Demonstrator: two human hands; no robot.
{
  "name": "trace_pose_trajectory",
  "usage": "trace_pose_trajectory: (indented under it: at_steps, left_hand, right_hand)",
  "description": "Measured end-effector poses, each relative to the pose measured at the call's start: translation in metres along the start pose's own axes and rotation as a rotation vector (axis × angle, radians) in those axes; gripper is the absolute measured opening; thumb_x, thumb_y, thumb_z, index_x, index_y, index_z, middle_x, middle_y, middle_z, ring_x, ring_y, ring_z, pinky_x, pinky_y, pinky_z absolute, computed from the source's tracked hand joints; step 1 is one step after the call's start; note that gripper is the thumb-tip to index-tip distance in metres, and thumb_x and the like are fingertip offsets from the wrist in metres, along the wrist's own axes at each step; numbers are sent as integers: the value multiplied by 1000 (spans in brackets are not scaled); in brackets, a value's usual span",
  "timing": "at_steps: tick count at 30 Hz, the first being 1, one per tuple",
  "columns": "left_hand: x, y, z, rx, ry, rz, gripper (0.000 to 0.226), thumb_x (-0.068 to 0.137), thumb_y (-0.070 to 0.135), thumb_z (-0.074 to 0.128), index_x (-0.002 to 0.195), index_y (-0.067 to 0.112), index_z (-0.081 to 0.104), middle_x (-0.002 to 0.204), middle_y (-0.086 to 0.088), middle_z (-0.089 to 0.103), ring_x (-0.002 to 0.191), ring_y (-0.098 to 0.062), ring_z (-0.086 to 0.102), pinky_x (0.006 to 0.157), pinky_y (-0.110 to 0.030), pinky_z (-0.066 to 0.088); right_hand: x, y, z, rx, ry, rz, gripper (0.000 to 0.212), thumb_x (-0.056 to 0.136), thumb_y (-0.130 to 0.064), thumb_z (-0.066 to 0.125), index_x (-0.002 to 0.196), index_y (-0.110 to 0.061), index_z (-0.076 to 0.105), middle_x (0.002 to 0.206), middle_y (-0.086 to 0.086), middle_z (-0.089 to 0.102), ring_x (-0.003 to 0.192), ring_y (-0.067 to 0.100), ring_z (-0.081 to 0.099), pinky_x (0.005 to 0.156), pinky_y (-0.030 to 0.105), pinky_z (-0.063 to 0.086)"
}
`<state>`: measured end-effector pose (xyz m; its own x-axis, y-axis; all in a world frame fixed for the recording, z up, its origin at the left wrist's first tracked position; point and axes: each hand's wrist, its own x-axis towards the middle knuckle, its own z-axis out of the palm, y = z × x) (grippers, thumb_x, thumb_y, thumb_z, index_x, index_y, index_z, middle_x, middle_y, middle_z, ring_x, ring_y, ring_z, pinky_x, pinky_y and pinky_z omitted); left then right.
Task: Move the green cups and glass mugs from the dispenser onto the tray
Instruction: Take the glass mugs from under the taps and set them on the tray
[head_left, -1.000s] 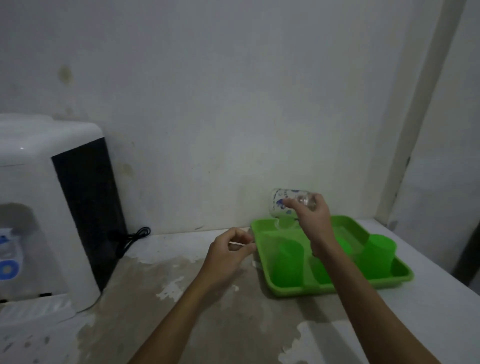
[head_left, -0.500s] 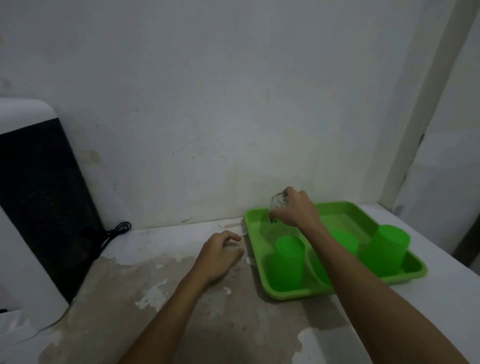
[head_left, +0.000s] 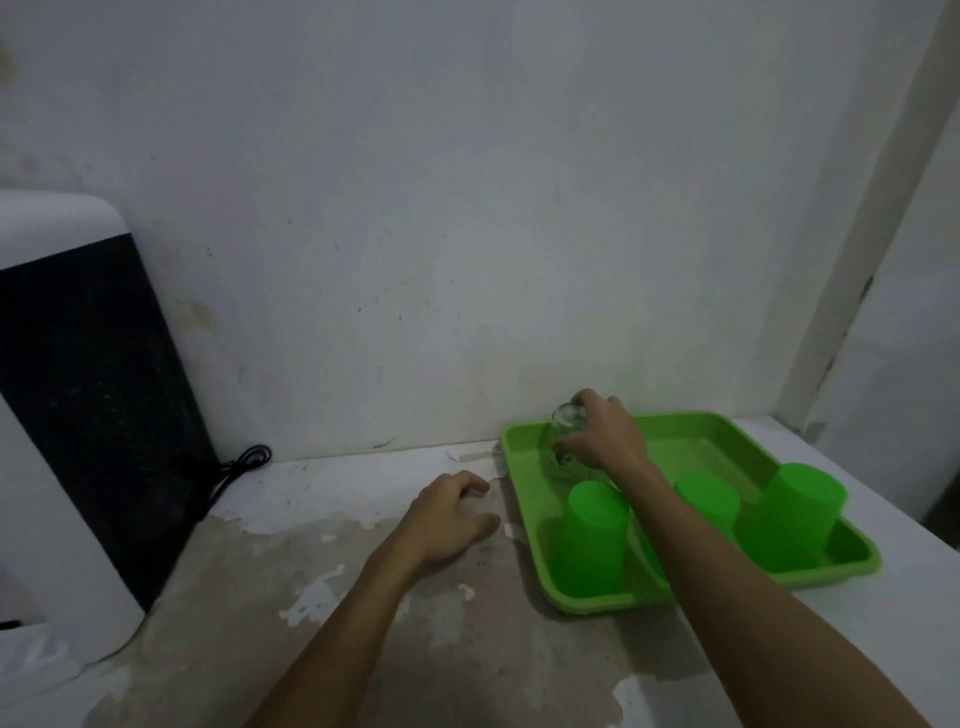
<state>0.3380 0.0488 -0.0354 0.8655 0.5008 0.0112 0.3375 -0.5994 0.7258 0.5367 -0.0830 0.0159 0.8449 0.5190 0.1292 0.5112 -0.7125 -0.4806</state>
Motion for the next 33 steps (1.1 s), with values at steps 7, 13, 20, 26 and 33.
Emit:
trace_pose_trajectory:
  at_steps: [7,13,20,26,33]
  left_hand:
    - [-19,-3,-9,-103,-17,18,47,83,35,72,128,29,65,131,6,63,121,-12,60,101,-32,51]
    - [-53,-11,-26,-157,108,67,24,88,26,68,112,31,71,112,10,71,104,-5,67,88,-23,56]
    - [-128,-33,-77,-211,317,71,9,91,28,70,90,37,73,90,15,75,86,-4,69,74,-19,56]
    - [-200,-70,-130,-177,455,55,14,90,23,70,86,36,73,87,20,73,84,-2,68,78,-25,59]
    - [-273,-125,-185,-126,770,-6,22,87,13,73,82,34,68,82,15,71,81,-8,68,70,-26,56]
  right_hand:
    - [-10,5,-13,-5,-24,1,72,74,-25,83,137,-15,51,132,18,51,110,38,60,87,40,52]
    - [-40,-37,-36,93,108,-162,44,81,-33,72,121,-17,63,120,10,58,99,29,63,87,42,55]
    - [-109,-125,-17,390,51,-356,8,79,-27,75,82,-20,74,68,-3,71,64,12,67,64,30,55]
    - [-167,-198,24,544,-93,-464,5,80,-24,74,76,-20,75,65,4,73,61,17,68,63,33,55]
    - [-221,-270,90,596,-276,-574,8,80,-27,71,76,-21,75,69,7,75,68,25,72,71,48,62]
